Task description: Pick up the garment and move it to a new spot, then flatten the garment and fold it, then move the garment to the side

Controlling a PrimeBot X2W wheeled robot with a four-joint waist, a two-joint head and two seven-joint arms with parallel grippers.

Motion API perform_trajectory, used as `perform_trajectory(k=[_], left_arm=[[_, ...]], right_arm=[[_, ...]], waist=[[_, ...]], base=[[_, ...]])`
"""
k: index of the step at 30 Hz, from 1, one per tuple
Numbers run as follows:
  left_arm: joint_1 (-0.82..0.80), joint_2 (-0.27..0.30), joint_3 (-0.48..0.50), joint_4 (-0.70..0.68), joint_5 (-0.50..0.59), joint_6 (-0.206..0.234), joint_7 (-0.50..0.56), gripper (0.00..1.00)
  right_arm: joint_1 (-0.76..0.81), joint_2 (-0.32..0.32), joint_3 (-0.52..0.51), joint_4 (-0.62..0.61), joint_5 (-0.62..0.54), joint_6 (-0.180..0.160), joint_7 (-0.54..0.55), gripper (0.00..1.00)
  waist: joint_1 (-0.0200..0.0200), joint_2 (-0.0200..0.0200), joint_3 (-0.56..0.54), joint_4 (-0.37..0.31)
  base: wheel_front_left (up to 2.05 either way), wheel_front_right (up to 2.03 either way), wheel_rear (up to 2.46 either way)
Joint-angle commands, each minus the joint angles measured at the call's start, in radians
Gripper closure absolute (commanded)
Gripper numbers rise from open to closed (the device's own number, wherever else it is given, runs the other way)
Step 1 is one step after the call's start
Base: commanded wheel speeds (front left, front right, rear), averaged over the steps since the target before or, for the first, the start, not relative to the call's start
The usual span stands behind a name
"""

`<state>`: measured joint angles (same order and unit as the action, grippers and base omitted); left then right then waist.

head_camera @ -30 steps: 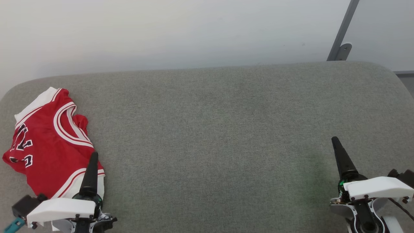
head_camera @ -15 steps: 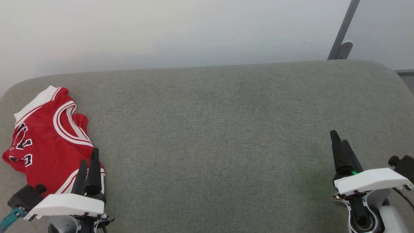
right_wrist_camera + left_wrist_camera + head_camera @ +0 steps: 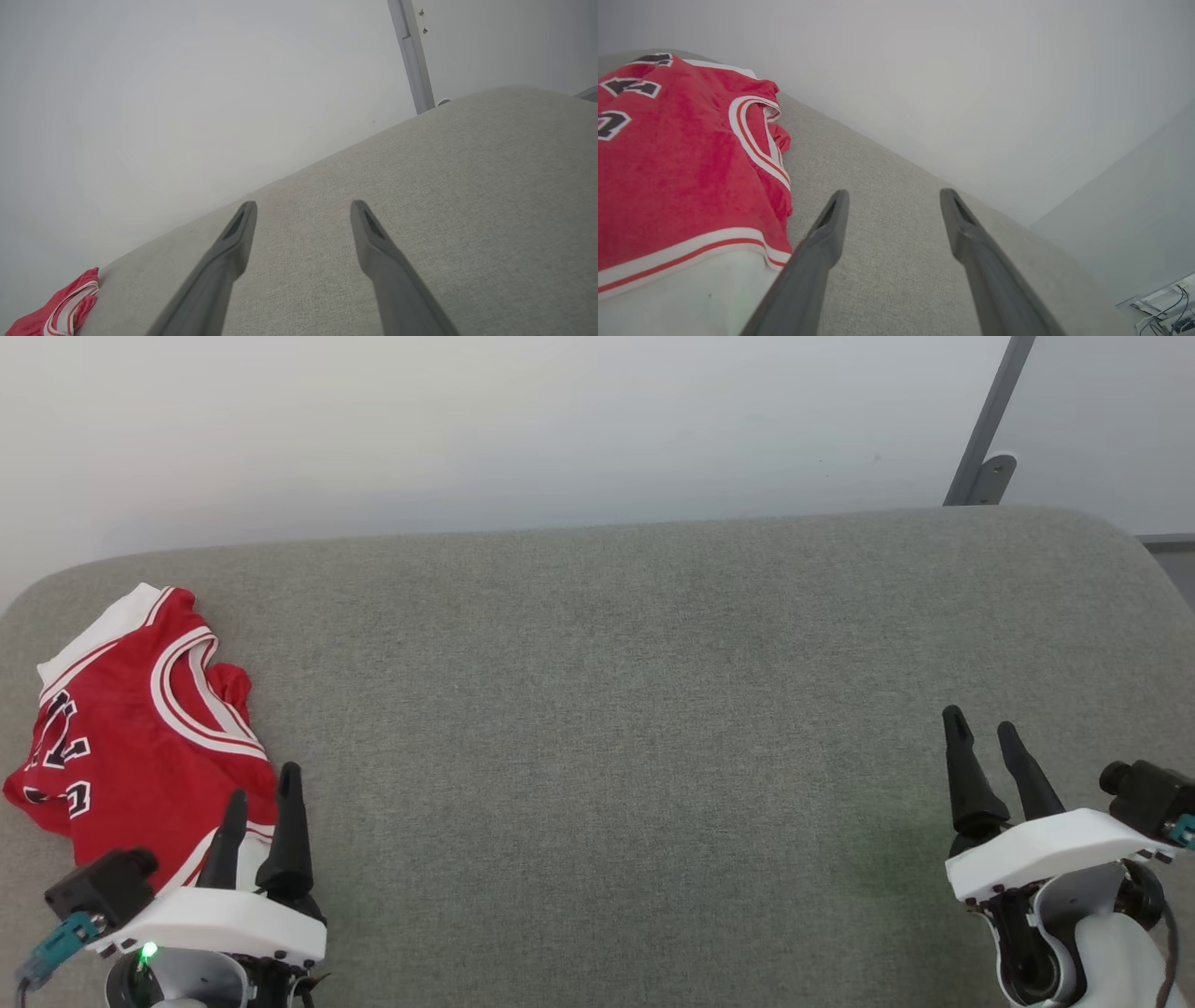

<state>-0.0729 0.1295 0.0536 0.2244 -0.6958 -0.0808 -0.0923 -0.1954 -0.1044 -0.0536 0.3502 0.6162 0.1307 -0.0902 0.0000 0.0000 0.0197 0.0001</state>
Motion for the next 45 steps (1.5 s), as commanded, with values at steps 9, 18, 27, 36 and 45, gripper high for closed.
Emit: perform_trajectory(k=[9,18,27,36,45], left_arm=[[0.002,0.036,-0.034,0.019,0.134,0.024,-0.036,0.00],[0.004,0.053,-0.056,0.044,0.224,0.039,-0.059,0.00],[0.004,0.057,-0.062,0.070,0.285,0.038,-0.080,0.00],[0.003,0.058,-0.061,0.069,0.358,0.035,-0.101,0.00],[0.003,0.050,-0.040,0.067,0.411,0.016,-0.121,0.00]], right_arm=[[-0.037,0.005,0.003,0.001,-0.143,0.000,-0.038,0.00],[-0.044,-0.001,0.009,0.025,-0.243,0.000,-0.063,0.00],[-0.053,-0.009,0.000,0.056,-0.337,0.000,-0.083,0.00],[-0.059,-0.006,-0.010,0.058,-0.417,0.000,-0.103,0.00],[-0.057,0.000,-0.018,0.054,-0.466,0.000,-0.124,0.00]], waist=[[0.0000,0.0000,0.002,-0.005],[0.0000,0.0000,-0.002,-0.007],[0.0000,0.0000,-0.003,-0.007],[0.0000,0.0000,0.001,-0.008],[0.0000,0.0000,0.002,-0.006]], base=[[0.00,0.00,0.00],[0.00,0.00,0.00],[0.00,0.00,0.00],[0.00,0.00,0.00],[0.00,0.00,0.00]])
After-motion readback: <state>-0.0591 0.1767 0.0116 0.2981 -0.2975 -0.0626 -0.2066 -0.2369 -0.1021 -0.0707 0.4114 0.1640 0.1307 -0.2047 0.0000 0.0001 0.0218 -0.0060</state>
